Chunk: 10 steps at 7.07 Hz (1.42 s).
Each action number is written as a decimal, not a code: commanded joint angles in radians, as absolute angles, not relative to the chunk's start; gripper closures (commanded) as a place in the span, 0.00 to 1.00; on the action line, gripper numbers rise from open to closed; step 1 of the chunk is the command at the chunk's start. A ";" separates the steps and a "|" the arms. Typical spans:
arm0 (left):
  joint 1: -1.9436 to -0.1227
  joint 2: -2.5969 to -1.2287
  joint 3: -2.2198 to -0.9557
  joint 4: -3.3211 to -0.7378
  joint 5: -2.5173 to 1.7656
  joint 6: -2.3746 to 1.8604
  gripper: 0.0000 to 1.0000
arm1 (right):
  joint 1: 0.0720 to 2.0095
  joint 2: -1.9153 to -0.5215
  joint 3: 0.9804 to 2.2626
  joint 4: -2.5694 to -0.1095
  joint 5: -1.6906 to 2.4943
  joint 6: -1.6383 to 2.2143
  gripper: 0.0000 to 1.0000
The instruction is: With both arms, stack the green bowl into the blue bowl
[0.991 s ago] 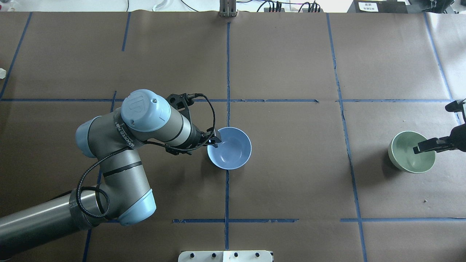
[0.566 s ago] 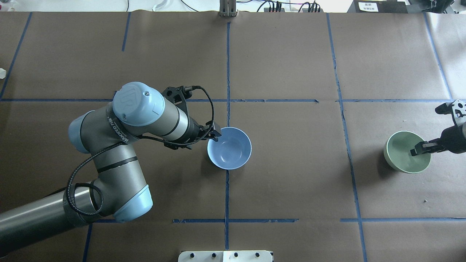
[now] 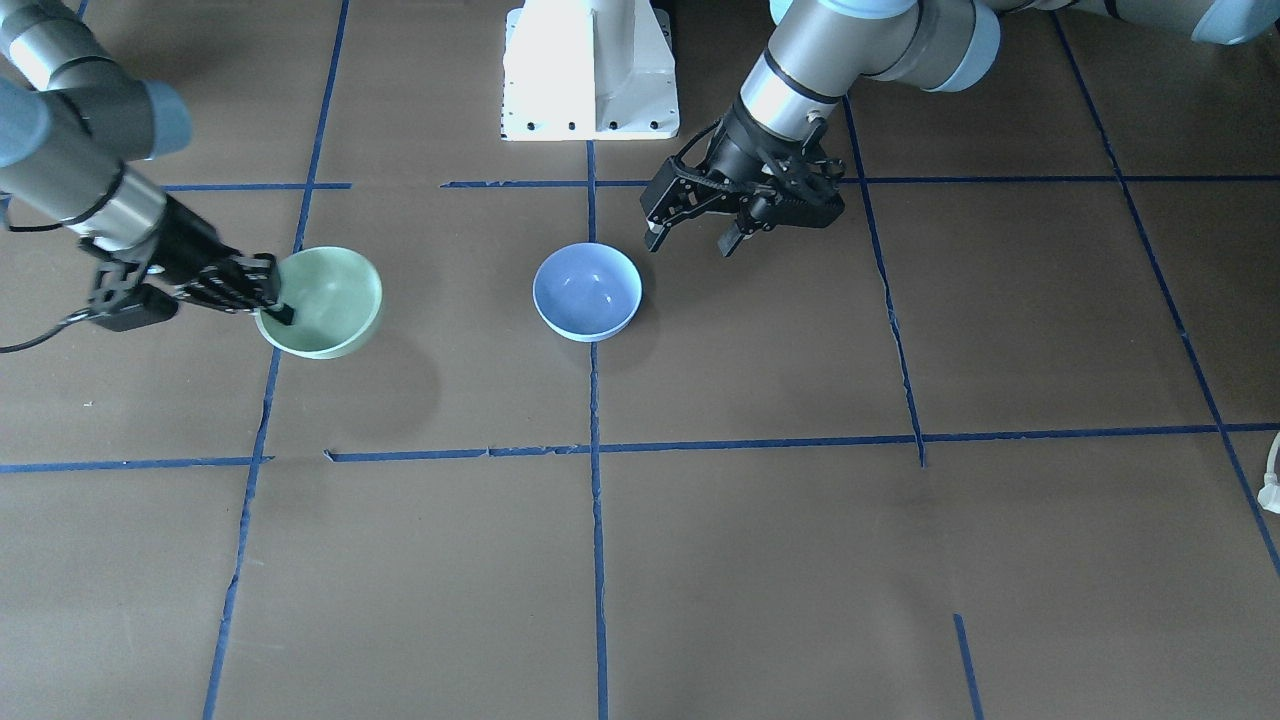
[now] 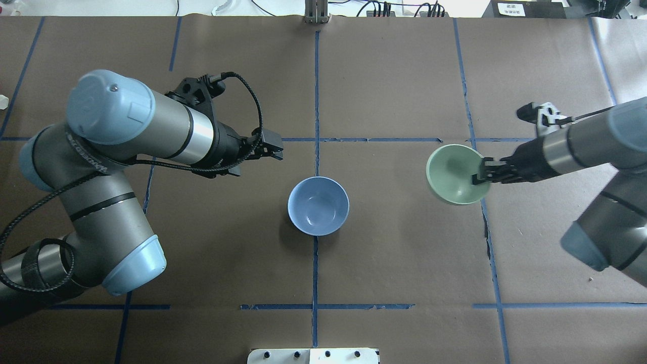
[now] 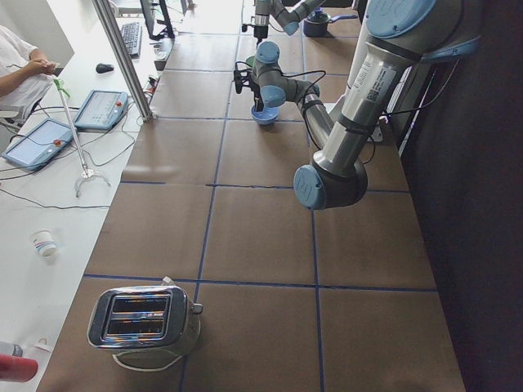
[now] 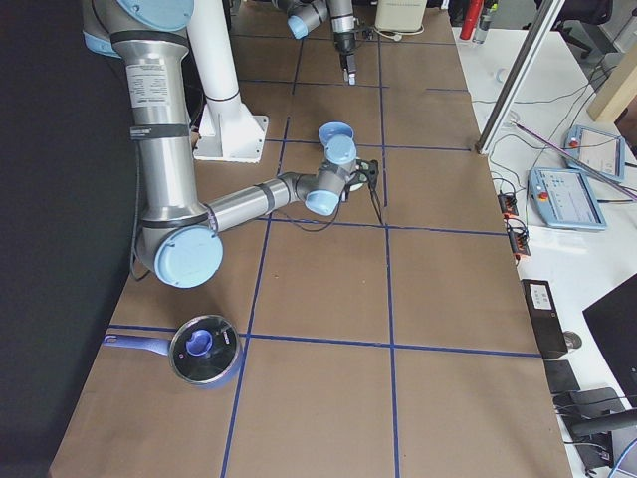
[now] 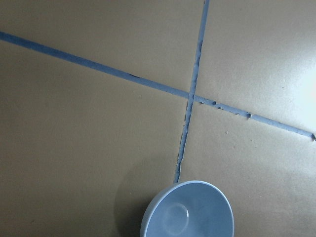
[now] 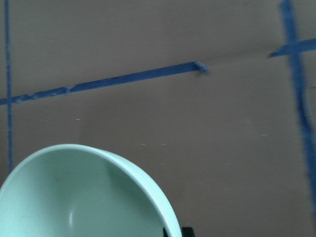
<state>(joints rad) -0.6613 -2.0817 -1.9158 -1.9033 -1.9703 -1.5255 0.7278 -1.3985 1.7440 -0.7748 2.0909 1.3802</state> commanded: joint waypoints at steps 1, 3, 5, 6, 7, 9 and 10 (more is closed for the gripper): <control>-0.710 -2.072 -1.931 -1.904 -2.017 -1.526 0.01 | 0.554 -1.216 1.773 -0.819 1.832 1.635 1.00; -0.712 -2.069 -1.933 -1.904 -2.019 -1.528 0.01 | 0.507 -1.102 1.769 -1.012 1.794 1.638 1.00; -0.712 -2.066 -1.933 -1.904 -2.019 -1.528 0.01 | 0.477 -1.056 1.750 -1.051 1.786 1.638 1.00; -0.712 -2.066 -1.931 -1.904 -2.019 -1.528 0.01 | 0.474 -1.057 1.747 -1.051 1.786 1.637 1.00; -0.712 -2.066 -1.931 -1.904 -2.019 -1.528 0.01 | 0.469 -1.068 1.743 -1.051 1.792 1.626 0.93; -0.710 -2.066 -1.930 -1.904 -2.019 -1.528 0.01 | 0.443 -1.066 1.709 -1.046 1.793 1.625 0.01; -0.710 -2.066 -1.928 -1.904 -2.019 -1.528 0.01 | 0.446 -1.066 1.715 -1.049 1.805 1.624 0.00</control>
